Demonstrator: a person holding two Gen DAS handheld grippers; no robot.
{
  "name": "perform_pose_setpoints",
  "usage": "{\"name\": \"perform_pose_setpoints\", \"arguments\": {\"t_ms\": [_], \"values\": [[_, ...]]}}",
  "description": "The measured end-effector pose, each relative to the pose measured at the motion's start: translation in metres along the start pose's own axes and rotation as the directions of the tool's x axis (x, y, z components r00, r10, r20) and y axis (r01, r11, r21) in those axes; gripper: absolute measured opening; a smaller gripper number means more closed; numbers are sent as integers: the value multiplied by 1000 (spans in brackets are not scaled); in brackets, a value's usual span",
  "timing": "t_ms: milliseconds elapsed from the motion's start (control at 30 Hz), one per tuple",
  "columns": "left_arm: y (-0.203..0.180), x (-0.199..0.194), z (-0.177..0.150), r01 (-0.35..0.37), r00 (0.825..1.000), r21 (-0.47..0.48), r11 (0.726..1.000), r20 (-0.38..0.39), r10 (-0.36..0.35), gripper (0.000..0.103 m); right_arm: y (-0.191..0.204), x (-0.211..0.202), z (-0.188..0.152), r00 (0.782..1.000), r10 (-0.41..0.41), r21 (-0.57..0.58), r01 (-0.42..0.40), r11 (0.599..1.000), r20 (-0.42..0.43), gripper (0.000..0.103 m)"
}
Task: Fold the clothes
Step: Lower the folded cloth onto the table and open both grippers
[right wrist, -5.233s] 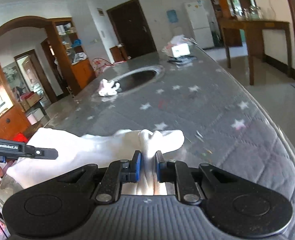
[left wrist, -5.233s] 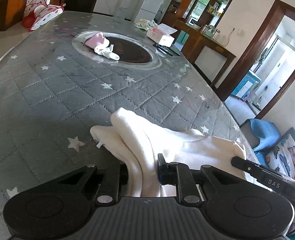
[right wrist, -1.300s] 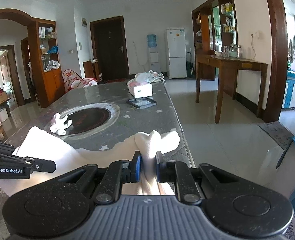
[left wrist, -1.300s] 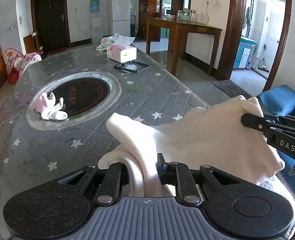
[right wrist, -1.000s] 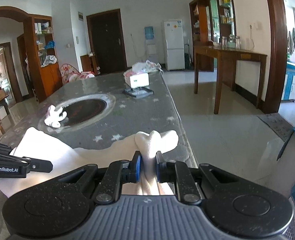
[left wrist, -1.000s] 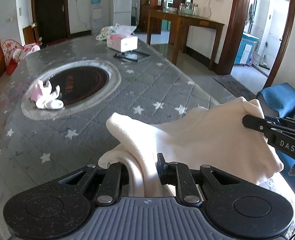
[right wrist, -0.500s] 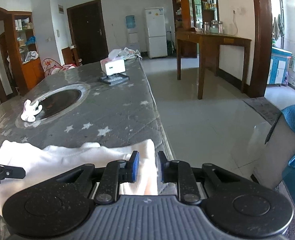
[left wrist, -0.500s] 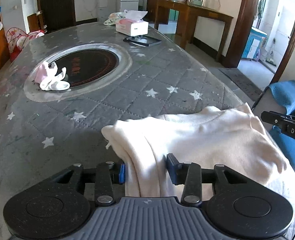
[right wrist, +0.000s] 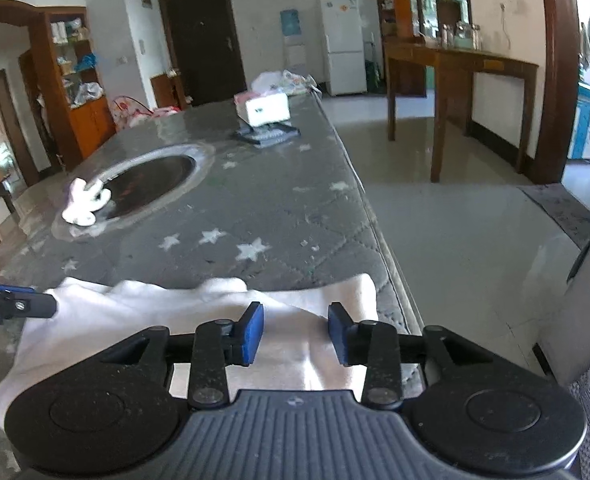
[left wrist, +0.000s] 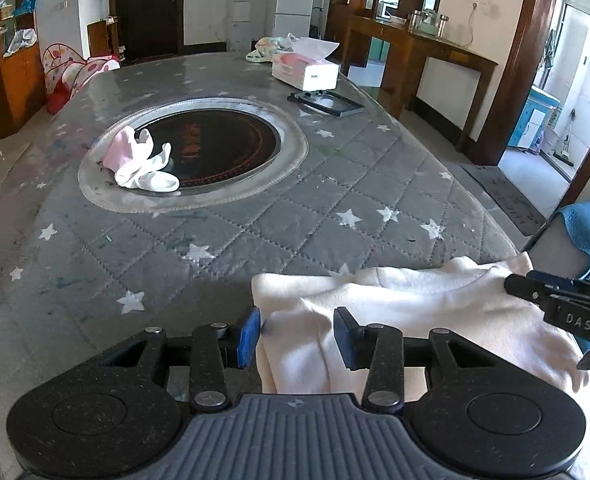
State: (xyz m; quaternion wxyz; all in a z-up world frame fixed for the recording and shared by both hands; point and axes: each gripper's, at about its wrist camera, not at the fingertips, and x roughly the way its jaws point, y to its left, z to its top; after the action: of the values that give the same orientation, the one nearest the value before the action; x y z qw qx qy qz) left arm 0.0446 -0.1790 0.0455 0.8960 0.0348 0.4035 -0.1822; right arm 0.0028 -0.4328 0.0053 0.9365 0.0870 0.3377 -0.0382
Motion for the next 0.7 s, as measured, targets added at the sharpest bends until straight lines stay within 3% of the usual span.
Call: {"name": "perform_pose_setpoints", "arguments": {"t_ms": [133, 300, 700], "values": [[-7, 0, 2, 15, 1000, 23, 1000, 23, -16, 45, -1, 1, 1, 1000, -11, -5, 11, 1000, -2, 44], [-18, 7, 3, 27, 999, 69, 997, 24, -29, 48, 12, -8, 5, 1000, 18, -45, -17, 999, 24, 58], [-12, 42, 3, 34, 999, 60, 998, -29, -33, 53, 27, 21, 6, 999, 11, -90, -14, 996, -31, 61]]}}
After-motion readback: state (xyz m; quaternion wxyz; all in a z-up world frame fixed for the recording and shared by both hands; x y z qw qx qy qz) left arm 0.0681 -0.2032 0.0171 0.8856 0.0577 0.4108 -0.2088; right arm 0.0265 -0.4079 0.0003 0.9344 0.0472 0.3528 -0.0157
